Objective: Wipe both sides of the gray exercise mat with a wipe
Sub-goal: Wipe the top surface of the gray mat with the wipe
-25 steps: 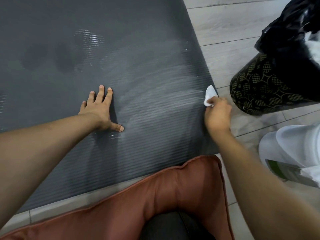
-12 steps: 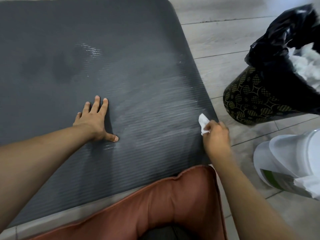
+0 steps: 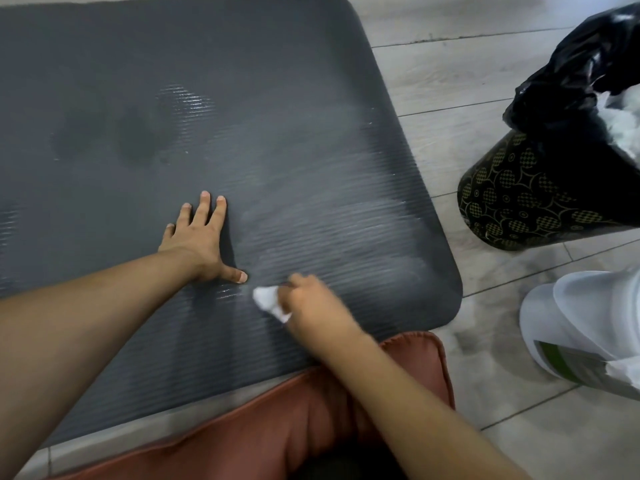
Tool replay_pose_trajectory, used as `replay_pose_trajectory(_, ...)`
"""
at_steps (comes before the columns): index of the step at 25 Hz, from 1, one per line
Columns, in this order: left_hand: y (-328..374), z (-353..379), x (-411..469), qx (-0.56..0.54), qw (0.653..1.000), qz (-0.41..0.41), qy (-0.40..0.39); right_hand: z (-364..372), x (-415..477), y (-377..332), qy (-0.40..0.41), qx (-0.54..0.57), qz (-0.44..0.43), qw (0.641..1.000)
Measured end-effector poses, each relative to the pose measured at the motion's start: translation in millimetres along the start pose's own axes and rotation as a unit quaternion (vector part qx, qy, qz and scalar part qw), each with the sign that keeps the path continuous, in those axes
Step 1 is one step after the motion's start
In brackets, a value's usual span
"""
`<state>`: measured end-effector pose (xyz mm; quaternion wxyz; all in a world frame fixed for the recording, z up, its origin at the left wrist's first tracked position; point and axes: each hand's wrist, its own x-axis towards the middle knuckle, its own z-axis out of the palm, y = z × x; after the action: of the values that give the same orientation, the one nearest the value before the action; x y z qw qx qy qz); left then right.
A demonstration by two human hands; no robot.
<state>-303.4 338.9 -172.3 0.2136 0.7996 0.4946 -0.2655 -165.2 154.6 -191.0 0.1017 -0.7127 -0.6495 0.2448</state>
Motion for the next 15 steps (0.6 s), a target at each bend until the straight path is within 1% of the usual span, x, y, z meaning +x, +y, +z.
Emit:
replay_pose_trajectory(1, -0.7, -0.1, 0.7, -0.004, 1.000, 0.002, -0.003, -10.1, -2.8, 31.6, 0.054, -0.026, 0.065, 0.996)
replay_pose_trajectory(2, -1.2, 0.1, 1.2, -0.006, 1.000, 0.003, -0.006, -24.6, -9.2, 69.4, 0.094, -0.058, 0.147, 0.983)
replay_pose_trajectory(4, -1.6, 0.9, 1.6, -0.005, 1.000, 0.002, -0.006, -60.0, -35.8, 134.0, 0.137, -0.100, 0.316, 0.933)
replay_pose_trajectory(5, -1.4, 1.0, 1.7, -0.006, 1.000, 0.003, -0.006, -73.5, -48.9, 151.7, 0.165, -0.090, 0.380, 0.906)
replay_pose_trajectory(6, -1.2, 0.9, 1.4, -0.008, 1.000, 0.004, -0.005, -75.3, -55.6, 157.1, 0.187, -0.076, 0.422, 0.884)
replay_pose_trajectory(7, -1.1, 0.9, 1.1, -0.010, 1.000, 0.007, -0.003, -71.1, -54.2, 149.3, 0.204, -0.086, 0.430, 0.876)
replay_pose_trajectory(8, -2.2, 1.0, 0.6, -0.014, 1.000, 0.011, 0.001, -61.8, -45.4, 129.3, 0.210, -0.101, 0.405, 0.884)
replay_pose_trajectory(9, -3.9, 1.8, -0.5, -0.016, 1.000, 0.018, 0.007, -47.8, -34.1, 101.9, 0.209, -0.099, 0.356, 0.906)
replay_pose_trajectory(11, -9.3, 4.4, -4.4, -0.018, 0.999, 0.035, 0.026, -18.1, -6.9, 37.9, 0.178, -0.058, 0.214, 0.959)
replay_pose_trajectory(12, -12.4, 7.0, -7.2, -0.017, 0.998, 0.045, 0.038, -4.2, 3.6, 8.2, 0.154, -0.045, 0.137, 0.978)
replay_pose_trajectory(13, -17.0, 9.5, -10.4, -0.018, 0.997, 0.056, 0.051, 6.7, 13.0, -17.9, 0.134, -0.034, 0.063, 0.988)
replay_pose_trajectory(15, -23.4, 13.9, -14.2, -0.026, 0.992, 0.084, 0.086, 24.1, 22.9, -41.0, 0.092, -0.030, -0.050, 0.994)
